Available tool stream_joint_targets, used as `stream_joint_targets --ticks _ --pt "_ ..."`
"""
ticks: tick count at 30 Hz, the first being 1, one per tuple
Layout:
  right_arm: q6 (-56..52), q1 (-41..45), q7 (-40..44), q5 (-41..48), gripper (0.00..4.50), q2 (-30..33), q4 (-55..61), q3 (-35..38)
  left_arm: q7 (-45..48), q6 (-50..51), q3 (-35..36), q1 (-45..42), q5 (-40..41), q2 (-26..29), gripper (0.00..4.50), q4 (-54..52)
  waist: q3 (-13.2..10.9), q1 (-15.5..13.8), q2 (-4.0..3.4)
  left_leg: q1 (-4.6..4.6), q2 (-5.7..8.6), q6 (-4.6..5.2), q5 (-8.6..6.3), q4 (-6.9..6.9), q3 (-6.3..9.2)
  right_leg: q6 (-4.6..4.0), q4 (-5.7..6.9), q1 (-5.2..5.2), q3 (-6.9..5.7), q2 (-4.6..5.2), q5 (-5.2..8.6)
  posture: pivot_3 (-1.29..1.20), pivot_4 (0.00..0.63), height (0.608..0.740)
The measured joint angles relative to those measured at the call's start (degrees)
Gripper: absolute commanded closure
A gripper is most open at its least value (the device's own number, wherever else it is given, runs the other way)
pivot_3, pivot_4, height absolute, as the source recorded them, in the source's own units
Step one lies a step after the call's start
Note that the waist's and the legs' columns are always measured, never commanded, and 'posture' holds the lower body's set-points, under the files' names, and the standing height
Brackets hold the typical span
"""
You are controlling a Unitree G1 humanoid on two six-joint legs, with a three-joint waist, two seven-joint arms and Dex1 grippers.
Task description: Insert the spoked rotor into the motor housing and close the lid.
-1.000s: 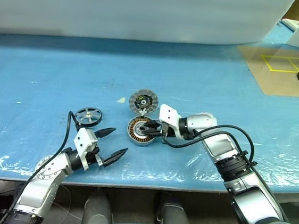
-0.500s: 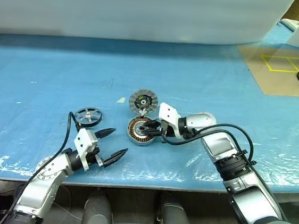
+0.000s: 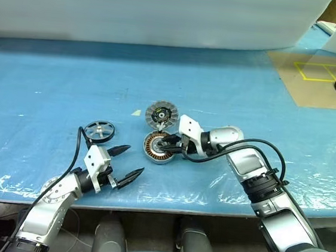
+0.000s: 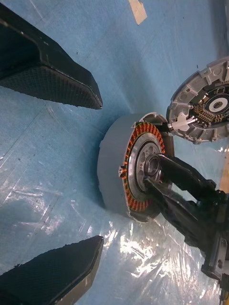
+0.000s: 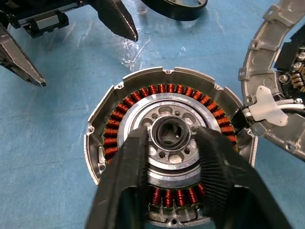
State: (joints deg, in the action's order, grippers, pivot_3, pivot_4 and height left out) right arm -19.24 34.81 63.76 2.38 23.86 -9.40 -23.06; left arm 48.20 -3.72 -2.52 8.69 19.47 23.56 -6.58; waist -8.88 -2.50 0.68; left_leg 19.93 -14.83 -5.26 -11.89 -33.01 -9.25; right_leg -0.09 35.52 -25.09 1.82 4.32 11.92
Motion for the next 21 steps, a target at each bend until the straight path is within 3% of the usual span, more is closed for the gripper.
stream_joint_targets --ticks 2,9,14,19,21 --pt "-0.12 0.0 -0.03 0.09 1.48 0.14 -0.12 0.38 0.0 0.01 -0.02 0.03 -0.03 0.0 0.0 -0.02 0.0 0.0 0.0 0.01 0.0 0.01 -0.01 0.0 0.0 0.0 -0.01 -0.01 0.0 0.0 0.0 0.0 0.15 0.74" --pt "-3.51 -0.41 1.16 3.79 1.48 -0.92 -0.03 1.78 0.01 0.14 -0.03 0.09 -0.27 0.01 0.0 -0.03 0.0 0.01 0.0 0.09 -0.01 -0.04 0.02 0.03 0.0 0.0 -0.15 -0.09 -0.01 -0.01 0.0 0.0 0.15 0.74" --pt "-5.31 -0.73 0.67 4.83 2.7 -1.54 0.3 2.31 0.03 0.43 -0.06 0.09 -0.29 0.0 0.0 -0.03 0.0 -0.01 0.0 0.11 -0.01 -0.05 0.03 0.05 0.0 0.0 -0.18 -0.1 -0.02 -0.01 0.0 0.0 0.15 0.74" --pt "-5.62 -0.99 -0.12 5.17 4.46 -2.13 0.52 2.34 0.04 0.44 -0.04 0.09 -0.29 0.02 0.0 -0.07 -0.01 0.04 0.0 0.1 -0.01 -0.05 0.03 0.06 0.0 0.0 -0.18 -0.11 -0.02 -0.01 0.0 0.0 0.15 0.74" --pt "-5.49 -0.99 -0.5 5.44 4.46 -2.64 0.52 2.38 0.05 0.44 -0.04 0.08 -0.29 0.03 0.0 -0.22 -0.01 0.06 0.0 0.1 -0.01 -0.05 0.03 0.06 0.0 0.0 -0.18 -0.11 -0.02 -0.01 0.0 0.0 0.15 0.74"
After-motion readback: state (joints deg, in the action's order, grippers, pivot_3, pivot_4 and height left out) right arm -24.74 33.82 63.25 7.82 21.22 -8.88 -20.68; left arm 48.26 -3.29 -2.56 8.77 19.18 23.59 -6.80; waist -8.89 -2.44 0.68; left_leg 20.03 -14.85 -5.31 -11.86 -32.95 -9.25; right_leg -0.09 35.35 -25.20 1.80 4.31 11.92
